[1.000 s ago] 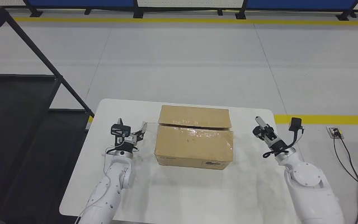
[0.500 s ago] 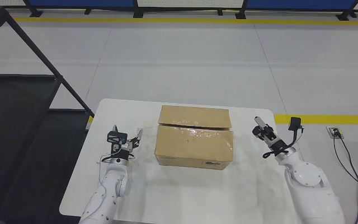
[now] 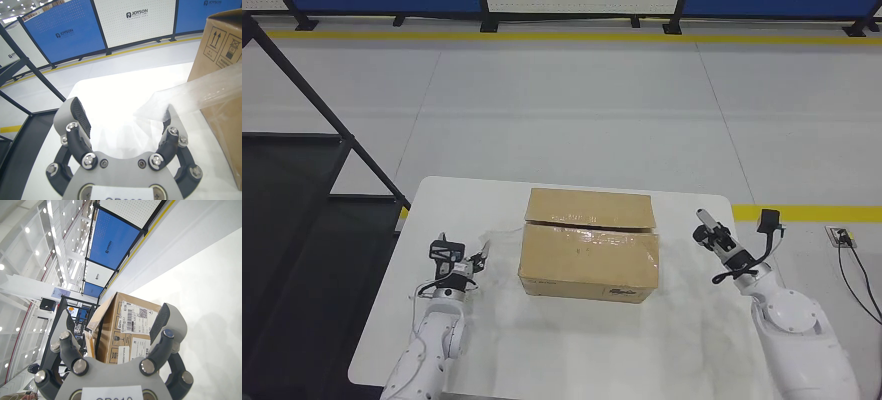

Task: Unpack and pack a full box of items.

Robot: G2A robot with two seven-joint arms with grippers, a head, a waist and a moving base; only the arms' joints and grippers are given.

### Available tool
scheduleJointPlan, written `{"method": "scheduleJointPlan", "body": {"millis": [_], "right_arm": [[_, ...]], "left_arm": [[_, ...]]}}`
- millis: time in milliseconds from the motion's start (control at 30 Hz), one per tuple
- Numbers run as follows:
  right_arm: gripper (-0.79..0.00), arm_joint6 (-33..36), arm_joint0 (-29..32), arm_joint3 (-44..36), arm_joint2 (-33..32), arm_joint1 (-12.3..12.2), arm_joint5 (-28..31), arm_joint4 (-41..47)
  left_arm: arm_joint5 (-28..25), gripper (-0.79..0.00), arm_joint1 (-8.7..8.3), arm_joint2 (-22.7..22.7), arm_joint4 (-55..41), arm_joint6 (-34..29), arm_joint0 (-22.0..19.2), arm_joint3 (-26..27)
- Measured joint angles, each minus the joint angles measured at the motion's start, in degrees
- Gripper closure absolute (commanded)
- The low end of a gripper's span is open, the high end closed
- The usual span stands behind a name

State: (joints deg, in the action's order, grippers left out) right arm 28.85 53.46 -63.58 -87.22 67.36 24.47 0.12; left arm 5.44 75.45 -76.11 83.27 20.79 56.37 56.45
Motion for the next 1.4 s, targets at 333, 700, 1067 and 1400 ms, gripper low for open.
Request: {"method": "scheduleJointPlan", "body": {"millis": [333, 700, 1067, 1400], "right_arm": [[-0.785, 0.28, -0.39, -0.35, 0.88, -0.18, -0.21, -0.79], [-0.785, 0.95, -0.44, -2.24, 1.77, -0.48, -1.19, -2.88], [-0.785, 1.11, 0.43, -4.08, 1.17, -1.02, -2.26, -4.07], [-0.785, 0.93, 0.7, -4.81, 1.44, -1.26, -3.0, -4.56]], "left_arm": [[-1.36, -0.785, -1.2, -3.2, 2.61, -1.14, 3.77, 1.97], [-3.02, -0.785, -2.54, -7.05, 4.99, -1.74, 9.3, 8.08], [-6.96, -0.785, -4.03, -12.04, 6.52, -3.83, 13.41, 11.56], [-4.4, -0.785, -4.11, -13.54, 4.82, -3.85, 11.91, 9.01]]}}
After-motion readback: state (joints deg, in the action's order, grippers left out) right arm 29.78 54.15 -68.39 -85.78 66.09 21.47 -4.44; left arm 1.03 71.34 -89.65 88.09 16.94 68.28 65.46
